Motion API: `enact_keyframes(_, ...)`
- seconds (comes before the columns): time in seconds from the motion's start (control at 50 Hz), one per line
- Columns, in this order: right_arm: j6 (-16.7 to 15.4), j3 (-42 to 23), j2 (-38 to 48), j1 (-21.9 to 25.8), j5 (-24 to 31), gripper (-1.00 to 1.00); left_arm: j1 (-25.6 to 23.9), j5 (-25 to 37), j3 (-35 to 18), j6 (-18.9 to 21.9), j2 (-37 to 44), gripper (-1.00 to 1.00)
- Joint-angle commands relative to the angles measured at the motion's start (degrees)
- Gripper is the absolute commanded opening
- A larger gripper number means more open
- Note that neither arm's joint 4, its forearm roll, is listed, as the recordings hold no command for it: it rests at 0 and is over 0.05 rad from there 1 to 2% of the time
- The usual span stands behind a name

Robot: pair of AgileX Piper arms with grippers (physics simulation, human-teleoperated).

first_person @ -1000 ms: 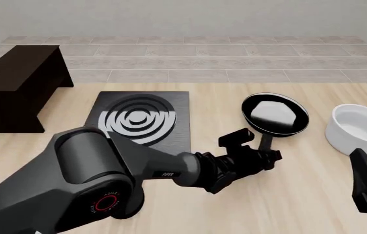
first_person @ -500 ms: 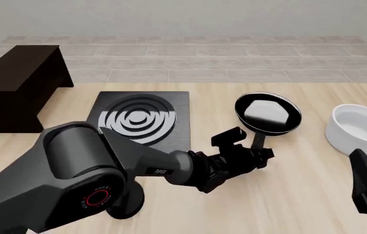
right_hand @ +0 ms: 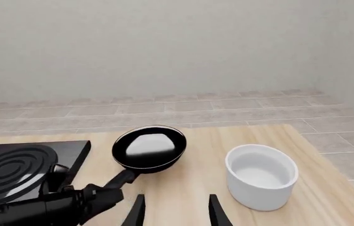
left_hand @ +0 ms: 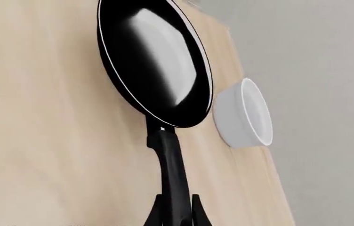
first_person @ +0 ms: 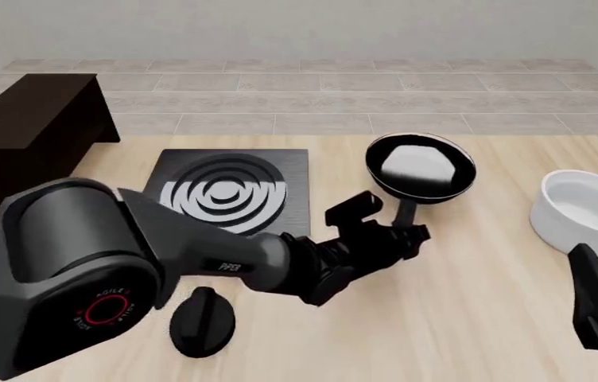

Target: Put the frying pan on top of the cabinet.

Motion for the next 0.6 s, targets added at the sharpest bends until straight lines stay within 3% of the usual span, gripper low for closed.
enact_keyframes(0.02,-0.13,0.0,-0.44,0.08,0.41,1.0,0.63,-0.52,1.48,2.37,-5.65,-1.0)
enact_keyframes(0.38,-0.38,-0.21,-0.15,0.24,0.22,1.0,4.58,7.3,4.4,10.44,-19.19,-1.0)
enact_keyframes(0.6,-0.7,-0.76,-0.62,0.39,1.29,1.0,11.62,14.56,2.55,15.28,-24.67,-1.0)
